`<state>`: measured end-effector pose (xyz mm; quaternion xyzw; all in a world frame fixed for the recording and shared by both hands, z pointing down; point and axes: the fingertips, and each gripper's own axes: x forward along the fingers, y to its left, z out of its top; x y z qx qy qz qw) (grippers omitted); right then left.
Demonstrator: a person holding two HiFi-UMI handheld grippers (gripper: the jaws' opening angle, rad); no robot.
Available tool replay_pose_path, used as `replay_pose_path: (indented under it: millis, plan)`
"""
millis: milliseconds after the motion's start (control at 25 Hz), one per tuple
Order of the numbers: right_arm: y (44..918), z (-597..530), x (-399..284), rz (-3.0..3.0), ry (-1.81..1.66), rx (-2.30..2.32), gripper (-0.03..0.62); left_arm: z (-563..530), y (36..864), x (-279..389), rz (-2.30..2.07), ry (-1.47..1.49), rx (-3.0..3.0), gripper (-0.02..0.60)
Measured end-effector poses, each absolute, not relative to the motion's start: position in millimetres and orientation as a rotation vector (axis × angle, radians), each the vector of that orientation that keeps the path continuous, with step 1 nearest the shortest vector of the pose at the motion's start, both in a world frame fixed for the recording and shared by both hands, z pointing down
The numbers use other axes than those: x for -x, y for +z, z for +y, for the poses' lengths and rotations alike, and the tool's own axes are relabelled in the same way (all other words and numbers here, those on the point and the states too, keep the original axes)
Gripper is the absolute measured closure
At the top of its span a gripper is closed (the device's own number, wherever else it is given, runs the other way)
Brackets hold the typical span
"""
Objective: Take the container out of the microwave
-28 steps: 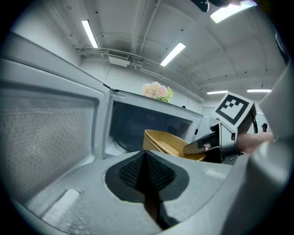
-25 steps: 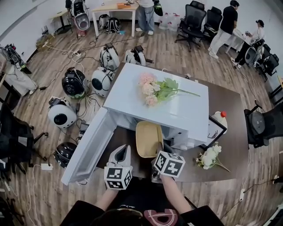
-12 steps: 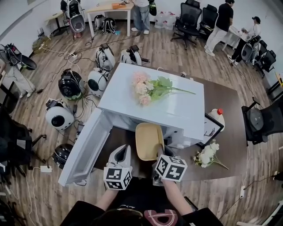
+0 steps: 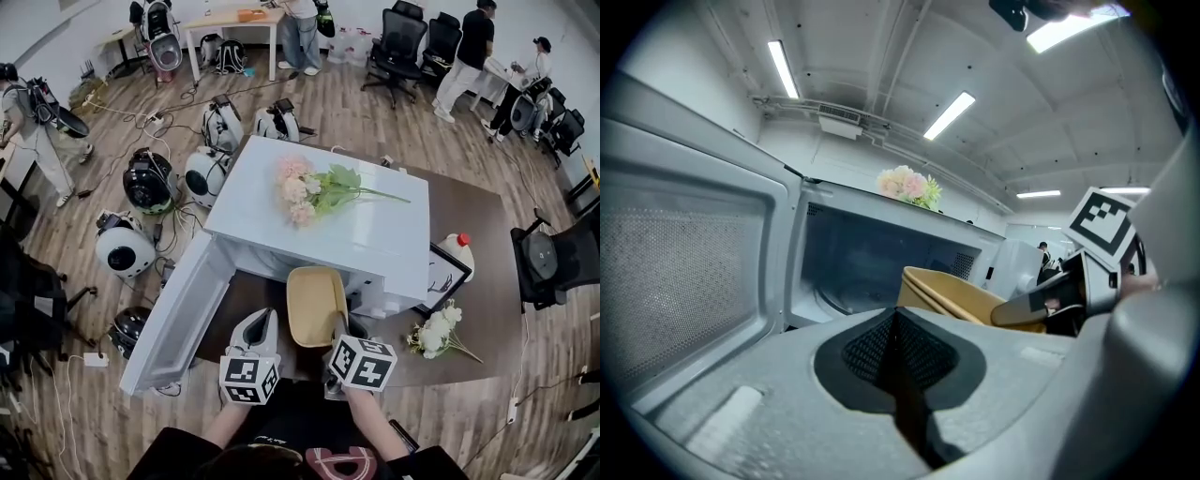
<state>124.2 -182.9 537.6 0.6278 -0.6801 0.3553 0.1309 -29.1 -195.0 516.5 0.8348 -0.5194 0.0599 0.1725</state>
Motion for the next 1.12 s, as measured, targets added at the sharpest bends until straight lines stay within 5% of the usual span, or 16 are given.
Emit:
replay_pose_path:
  millis: [1120]
  plan:
    - [548.5,-190.6,-121.0,-1.978,1.046,-1.787,0.568,-203.6,517.8,29.2,-1.465,0.175,-2.381,0.572]
